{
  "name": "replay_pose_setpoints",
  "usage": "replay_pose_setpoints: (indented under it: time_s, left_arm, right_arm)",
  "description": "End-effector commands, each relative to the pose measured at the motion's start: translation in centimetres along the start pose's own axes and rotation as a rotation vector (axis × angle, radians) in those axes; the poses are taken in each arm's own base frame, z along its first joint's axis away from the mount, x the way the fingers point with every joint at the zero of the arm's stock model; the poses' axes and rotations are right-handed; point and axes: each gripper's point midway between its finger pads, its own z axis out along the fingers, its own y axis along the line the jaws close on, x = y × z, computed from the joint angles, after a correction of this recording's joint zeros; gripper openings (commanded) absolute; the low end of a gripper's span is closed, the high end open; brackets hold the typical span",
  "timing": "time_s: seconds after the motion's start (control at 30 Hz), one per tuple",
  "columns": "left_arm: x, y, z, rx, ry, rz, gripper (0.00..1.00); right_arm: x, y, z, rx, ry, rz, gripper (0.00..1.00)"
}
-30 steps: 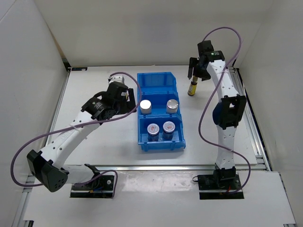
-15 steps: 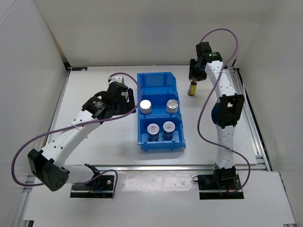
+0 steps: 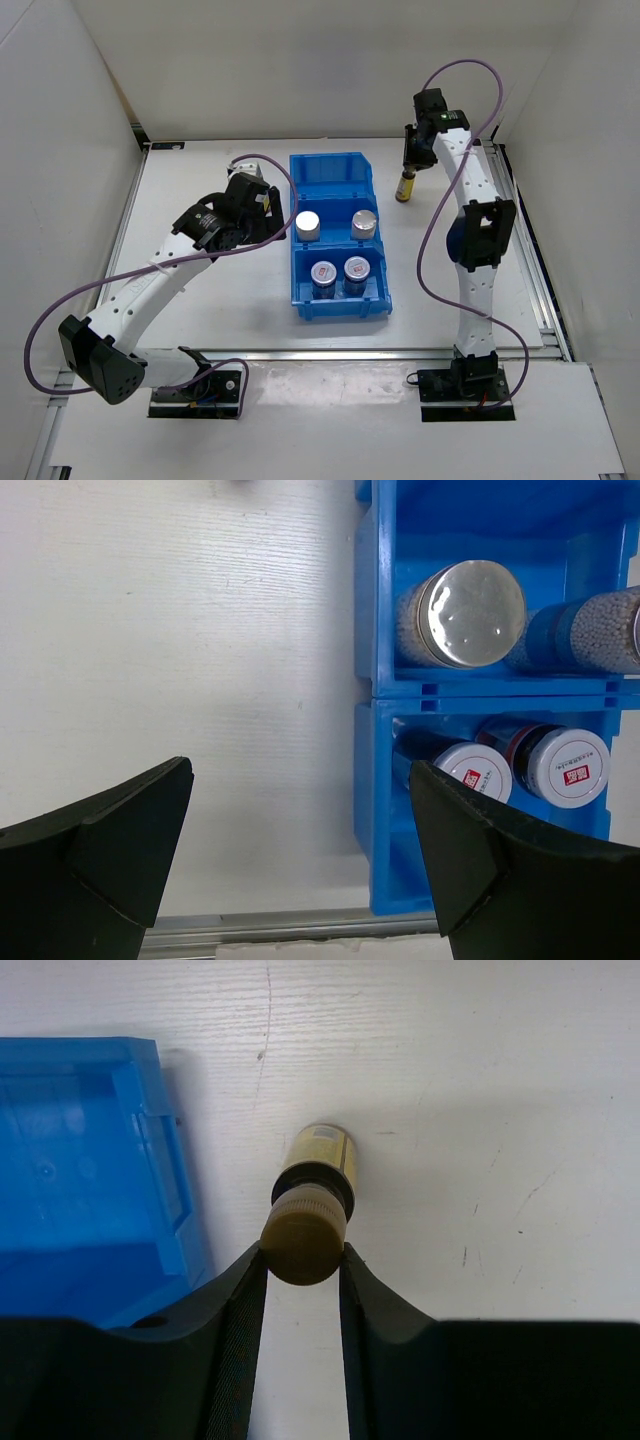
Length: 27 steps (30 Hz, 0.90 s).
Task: Organize the condiment bottles
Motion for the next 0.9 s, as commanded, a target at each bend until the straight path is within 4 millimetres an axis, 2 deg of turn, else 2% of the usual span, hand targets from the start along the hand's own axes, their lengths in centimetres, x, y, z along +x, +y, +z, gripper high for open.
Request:
replay_pose_setpoints:
  time_s: [0.0, 0.13, 0.2, 0.23, 0.27, 0.3, 0.37, 0.4, 0.53, 0.67, 0.77, 0.8, 0.87]
  left_arm:
    - [-0.9, -0.3, -1.0, 0.028, -0.022, -0.027, 1.0]
    - [-0.9, -0.3, -1.0, 0.028, -0.022, -0.027, 1.0]
    - [-0.9, -0.3, -1.0, 0.028, -0.022, -0.027, 1.0]
    - [-1.2, -0.4, -1.2, 0.033, -0.029, -0.03, 1.0]
    - [-1.1, -0.6, -1.2, 0.041, -0.024, -0.03, 1.0]
    - [-1.1, -0.6, -1.2, 0.041, -0.024, -0.03, 1.0]
    - [-1.1, -0.6, -1.2, 0.041, -0.024, -0.03, 1.0]
    - [-1.1, -0.6, -1.2, 0.041, -0.024, -0.03, 1.0]
    - [-1.2, -0.4, -1.2, 0.033, -0.029, -0.03, 1.0]
    - [-1.3, -0.1, -1.1, 0.017, -0.039, -0.021, 1.0]
    - [-1.4, 0.0, -1.1, 0.009, -0.043, -0.021, 1.0]
    - [-1.4, 0.0, -1.1, 0.009, -0.044, -0.012, 1.0]
    - [-1.4, 0.0, -1.1, 0.009, -0.044, -0.012, 1.0]
  right_arm:
    - [-3.5, -0.2, -5.3, -0.005, -0.15, 0.017, 0.0]
    - [-4.1, -0.2, -7.3, -0.013, -0.186, 0.02, 0.0]
    - [-4.2, 1.0, -8.2, -0.03, -0.199, 0.003, 0.0]
    - [-4.8, 1.0, -9.4, -0.036, -0.232, -0.003, 0.0]
    - [-4.6, 2.0, -9.5, -0.057, -0.229, -0.016, 0.0]
    - [-5.1, 2.8, -10.8, -0.074, -0.264, -0.025, 0.0]
    - [-5.3, 3.7, -11.5, -0.103, -0.28, -0.042, 0.0]
    - [-5.6, 5.4, -12.2, -0.15, -0.3, -0.061, 0.0]
    - [-5.5, 8.8, -13.6, -0.246, -0.32, -0.111, 0.0]
    - [-4.6, 12.7, -13.5, -0.325, -0.317, -0.184, 0.0]
    - [-3.8, 14.3, -11.8, -0.341, -0.292, -0.234, 0.0]
    - [-3.6, 14.7, -11.9, -0.346, -0.293, -0.254, 0.0]
    - [-3.1, 15.4, -10.2, -0.345, -0.27, -0.273, 0.0]
